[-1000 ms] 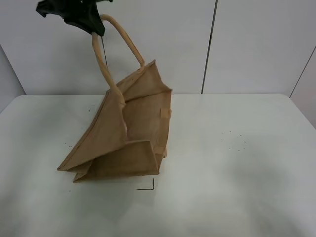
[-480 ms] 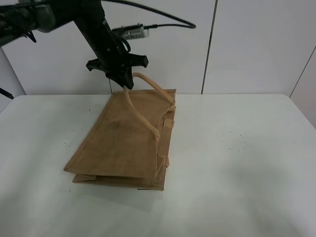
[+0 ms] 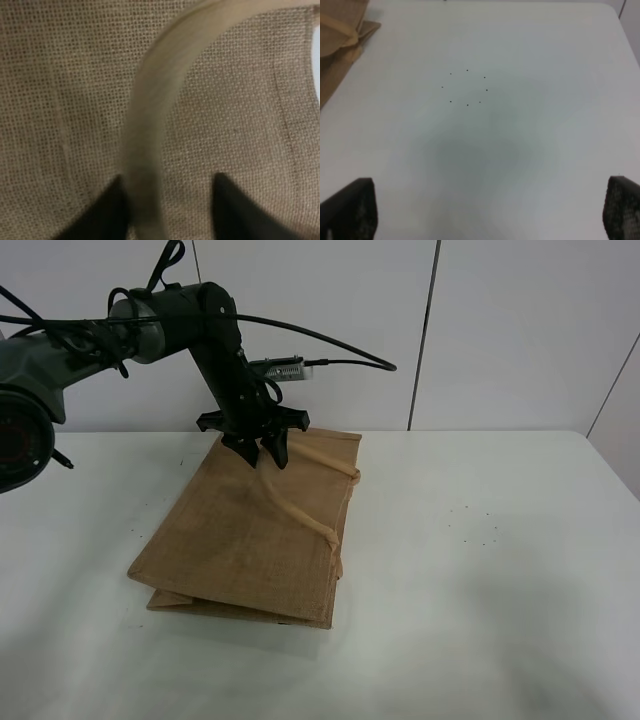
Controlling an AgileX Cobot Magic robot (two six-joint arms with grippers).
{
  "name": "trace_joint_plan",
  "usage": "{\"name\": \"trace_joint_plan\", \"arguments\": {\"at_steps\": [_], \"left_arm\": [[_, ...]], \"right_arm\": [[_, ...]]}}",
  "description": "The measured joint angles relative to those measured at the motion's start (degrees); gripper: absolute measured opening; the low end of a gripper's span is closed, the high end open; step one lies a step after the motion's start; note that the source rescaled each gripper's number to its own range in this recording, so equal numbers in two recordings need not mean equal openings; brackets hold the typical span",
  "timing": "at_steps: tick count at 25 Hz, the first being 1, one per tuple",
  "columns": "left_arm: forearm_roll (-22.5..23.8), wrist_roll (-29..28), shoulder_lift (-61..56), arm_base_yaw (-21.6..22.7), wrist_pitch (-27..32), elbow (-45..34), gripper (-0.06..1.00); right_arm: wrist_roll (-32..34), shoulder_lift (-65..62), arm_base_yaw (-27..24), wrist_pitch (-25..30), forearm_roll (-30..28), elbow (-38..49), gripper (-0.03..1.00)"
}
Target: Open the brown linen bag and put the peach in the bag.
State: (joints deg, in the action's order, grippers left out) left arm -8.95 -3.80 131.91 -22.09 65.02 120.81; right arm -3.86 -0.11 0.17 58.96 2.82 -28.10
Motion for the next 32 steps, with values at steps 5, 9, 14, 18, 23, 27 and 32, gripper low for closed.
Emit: {"name": "trace_joint_plan", "arguments": {"at_steps": [5, 9, 14, 18, 23, 27, 32], "left_arm": [[0.9, 0.3, 0.0, 0.0, 0.8, 0.0, 0.82], [7.4, -1.0, 0.0, 0.1, 1.6, 0.0, 0.84], [8.9, -1.9, 0.0, 2.7, 1.7, 0.0, 0.84], [9.3, -2.0, 0.0, 7.5, 1.7, 0.0, 0.84], [9.4, -1.3, 0.0, 14.7, 1.8, 0.0, 0.84], [9.7, -1.1, 0.0, 20.1, 1.8, 0.0, 0.84], [9.8, -1.0, -4.0, 21.6, 1.9, -4.1, 0.84]], "right_arm": [[0.0, 0.0, 0.0, 0.0, 0.0, 0.0, 1.00], [0.0, 0.0, 0.0, 0.0, 0.0, 0.0, 1.00], [0.0, 0.0, 0.0, 0.0, 0.0, 0.0, 1.00], [0.0, 0.0, 0.0, 0.0, 0.0, 0.0, 1.00], [0.0, 0.0, 0.0, 0.0, -0.1, 0.0, 1.00], [0.0, 0.0, 0.0, 0.0, -0.1, 0.0, 1.00], [0.0, 0.0, 0.0, 0.0, -0.1, 0.0, 1.00]]}}
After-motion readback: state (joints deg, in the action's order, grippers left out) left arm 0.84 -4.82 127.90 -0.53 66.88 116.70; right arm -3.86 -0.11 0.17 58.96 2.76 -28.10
